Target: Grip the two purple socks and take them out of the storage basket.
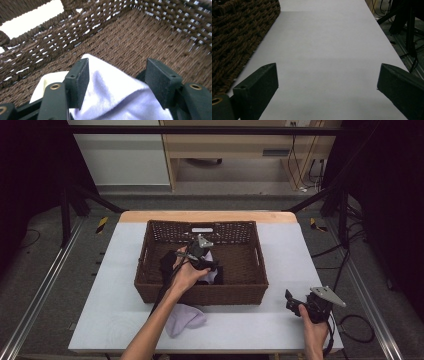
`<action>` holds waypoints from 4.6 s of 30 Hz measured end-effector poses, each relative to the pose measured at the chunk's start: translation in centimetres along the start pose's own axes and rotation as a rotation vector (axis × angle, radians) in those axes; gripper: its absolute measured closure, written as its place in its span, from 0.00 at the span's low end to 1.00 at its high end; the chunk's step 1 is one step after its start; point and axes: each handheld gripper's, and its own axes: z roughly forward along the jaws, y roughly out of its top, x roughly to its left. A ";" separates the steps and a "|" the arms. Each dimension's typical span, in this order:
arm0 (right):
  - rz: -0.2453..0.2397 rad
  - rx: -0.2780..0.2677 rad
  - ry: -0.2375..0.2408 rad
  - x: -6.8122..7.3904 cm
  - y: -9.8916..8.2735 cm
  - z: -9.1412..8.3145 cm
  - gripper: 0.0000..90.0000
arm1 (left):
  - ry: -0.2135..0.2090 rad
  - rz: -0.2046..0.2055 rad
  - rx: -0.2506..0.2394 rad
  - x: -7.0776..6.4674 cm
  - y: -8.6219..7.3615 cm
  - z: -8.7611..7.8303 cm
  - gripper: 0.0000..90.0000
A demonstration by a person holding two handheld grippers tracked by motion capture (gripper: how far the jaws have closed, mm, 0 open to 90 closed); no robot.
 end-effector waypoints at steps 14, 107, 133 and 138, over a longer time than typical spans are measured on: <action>-0.003 -0.002 -0.003 0.0 0.0 0.0 0.04 | -0.025 -0.031 0.084 0.2 -0.4 0.4 0.78; -0.004 -0.007 -0.011 0.0 0.0 -0.1 0.05 | -0.235 -0.007 -0.412 -3.3 -13.0 -20.8 0.96; 0.005 -0.012 -0.013 0.0 0.0 -0.2 0.05 | -0.057 -0.094 -0.303 0.3 -18.8 -17.0 0.41; 0.006 -0.017 -0.018 0.0 -0.1 -0.2 0.05 | 0.005 -0.114 -0.306 1.5 -19.6 -17.6 0.38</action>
